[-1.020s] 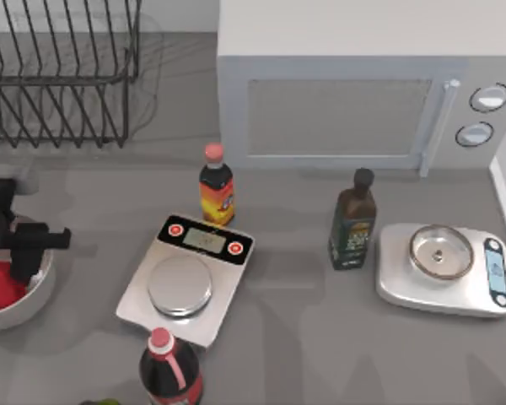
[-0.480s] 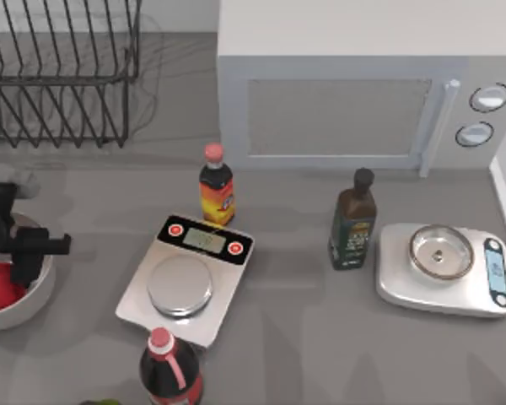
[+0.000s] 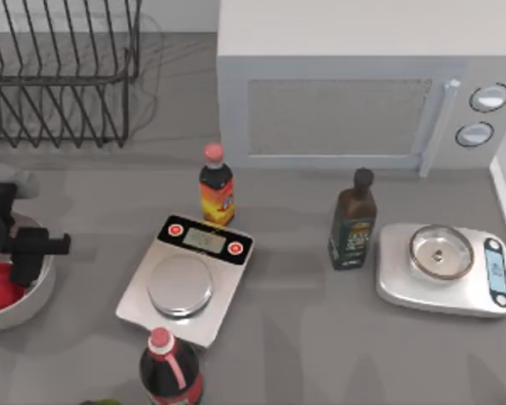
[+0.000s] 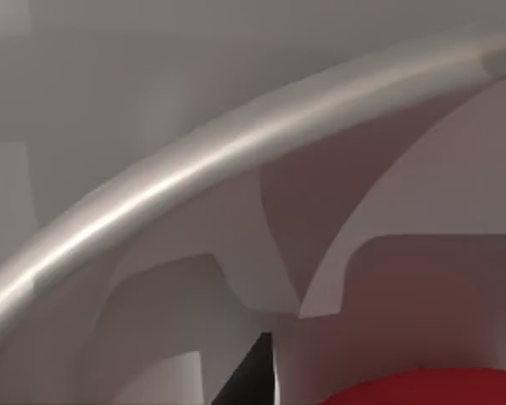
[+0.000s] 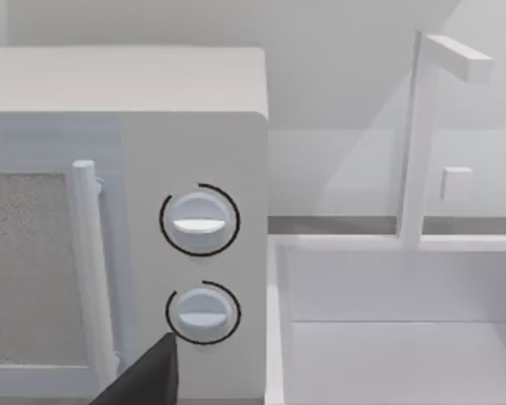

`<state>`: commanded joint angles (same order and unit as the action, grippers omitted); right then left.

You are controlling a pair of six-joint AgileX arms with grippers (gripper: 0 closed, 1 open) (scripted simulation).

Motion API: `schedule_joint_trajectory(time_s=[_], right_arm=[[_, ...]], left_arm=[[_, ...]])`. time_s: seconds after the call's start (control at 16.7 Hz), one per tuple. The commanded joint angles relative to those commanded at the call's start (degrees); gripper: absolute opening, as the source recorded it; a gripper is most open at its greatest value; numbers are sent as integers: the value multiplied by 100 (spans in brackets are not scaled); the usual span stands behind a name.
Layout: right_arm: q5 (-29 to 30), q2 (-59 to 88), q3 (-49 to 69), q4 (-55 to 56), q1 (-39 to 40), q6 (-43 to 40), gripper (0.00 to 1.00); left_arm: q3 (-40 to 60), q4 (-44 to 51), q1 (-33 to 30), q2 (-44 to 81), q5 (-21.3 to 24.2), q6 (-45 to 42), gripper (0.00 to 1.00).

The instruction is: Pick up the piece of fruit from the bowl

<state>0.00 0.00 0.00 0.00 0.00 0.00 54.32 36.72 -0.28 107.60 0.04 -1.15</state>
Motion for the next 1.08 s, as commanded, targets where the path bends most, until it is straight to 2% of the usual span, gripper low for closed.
schedule_joint_trajectory(time_s=[0.18,0.24,0.66,0.72,0.9,1.08], right_arm=[[0,0,0,0,0,0,100],[0,0,0,0,0,0,100],[0,0,0,0,0,0,100],[0,0,0,0,0,0,100],[0,0,0,0,0,0,100],[0,0,0,0,0,0,100]], left_arm=[[0,0,0,0,0,0,2],[0,0,0,0,0,0,0],[0,0,0,0,0,0,0],[115,387,14,-534,-14,-70,0],[319,596,11,-507,-15,-68,0],[1051,1345,1,-472,-15,-58,0]])
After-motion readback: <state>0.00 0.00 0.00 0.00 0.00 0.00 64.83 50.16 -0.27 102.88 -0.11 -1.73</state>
